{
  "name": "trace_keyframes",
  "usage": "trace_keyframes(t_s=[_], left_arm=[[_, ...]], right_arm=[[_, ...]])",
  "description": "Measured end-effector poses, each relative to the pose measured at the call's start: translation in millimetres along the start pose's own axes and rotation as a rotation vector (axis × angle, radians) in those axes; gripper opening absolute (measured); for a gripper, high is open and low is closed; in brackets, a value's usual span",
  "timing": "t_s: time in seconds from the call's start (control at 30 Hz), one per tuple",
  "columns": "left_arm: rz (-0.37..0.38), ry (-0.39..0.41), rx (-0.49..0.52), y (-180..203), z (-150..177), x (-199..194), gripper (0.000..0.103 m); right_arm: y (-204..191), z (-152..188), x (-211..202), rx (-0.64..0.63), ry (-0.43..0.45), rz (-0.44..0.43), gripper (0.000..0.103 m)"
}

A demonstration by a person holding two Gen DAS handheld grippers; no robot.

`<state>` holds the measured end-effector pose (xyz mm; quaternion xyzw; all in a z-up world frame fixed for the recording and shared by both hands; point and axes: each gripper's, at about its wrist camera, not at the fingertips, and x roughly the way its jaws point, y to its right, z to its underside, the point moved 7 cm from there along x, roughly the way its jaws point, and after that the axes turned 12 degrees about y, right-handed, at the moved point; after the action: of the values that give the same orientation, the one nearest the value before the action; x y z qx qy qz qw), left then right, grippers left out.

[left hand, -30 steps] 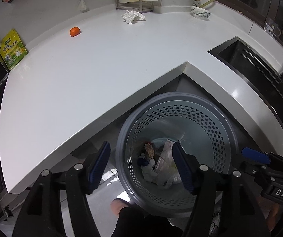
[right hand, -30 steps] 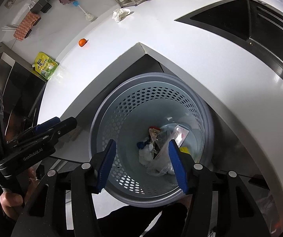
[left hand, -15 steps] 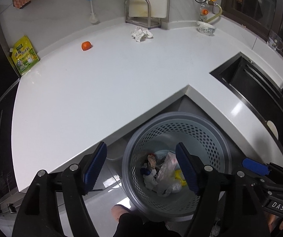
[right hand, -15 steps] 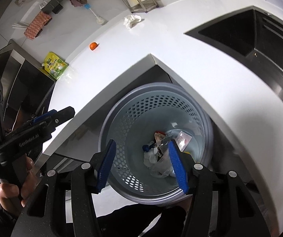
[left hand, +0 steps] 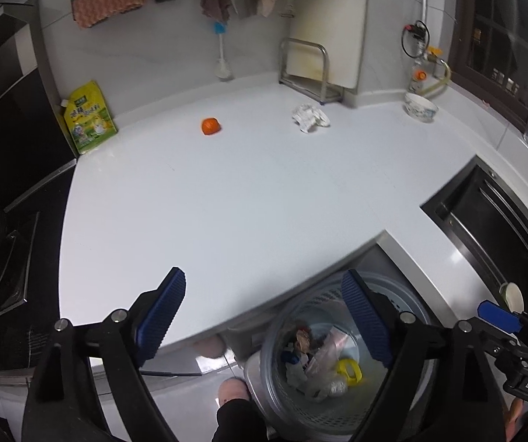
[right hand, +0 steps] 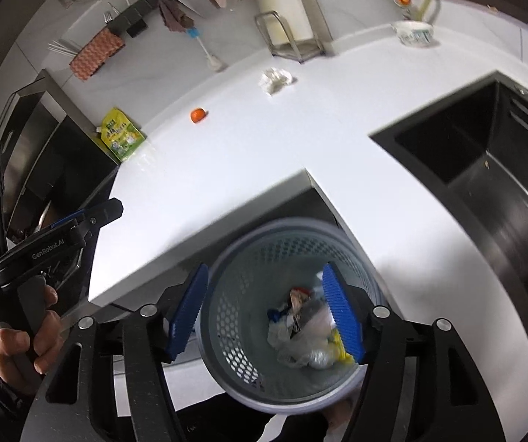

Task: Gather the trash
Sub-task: 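Move both tools back over the counter toward the paper and orange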

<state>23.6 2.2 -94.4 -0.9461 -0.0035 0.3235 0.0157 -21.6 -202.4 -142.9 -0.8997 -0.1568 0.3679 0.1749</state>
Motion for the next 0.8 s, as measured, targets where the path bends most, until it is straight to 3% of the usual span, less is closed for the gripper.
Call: trace_keyframes(t_s=[0.4, 0.63, 0.8], left_arm=[[-0.022, 0.072, -0.011, -37.0, -55.2, 27.0, 0.096], [-0.01, 0.064, -0.002, -68.8, -88.5, 77.2, 0.097], [-0.003, 0.051, -0.001, -92.2, -109.8, 129.1, 0.097]], right_arm=[[-31.1, -58.1, 42.9, -0.08, 0.069, 0.019, 0.077], [-35.3, -97.8, 98.5, -0.135, 0.081, 0.115, 0.079], [-36.6, -125.0, 144.8, -0.14, 0.077, 0.126, 0.079]])
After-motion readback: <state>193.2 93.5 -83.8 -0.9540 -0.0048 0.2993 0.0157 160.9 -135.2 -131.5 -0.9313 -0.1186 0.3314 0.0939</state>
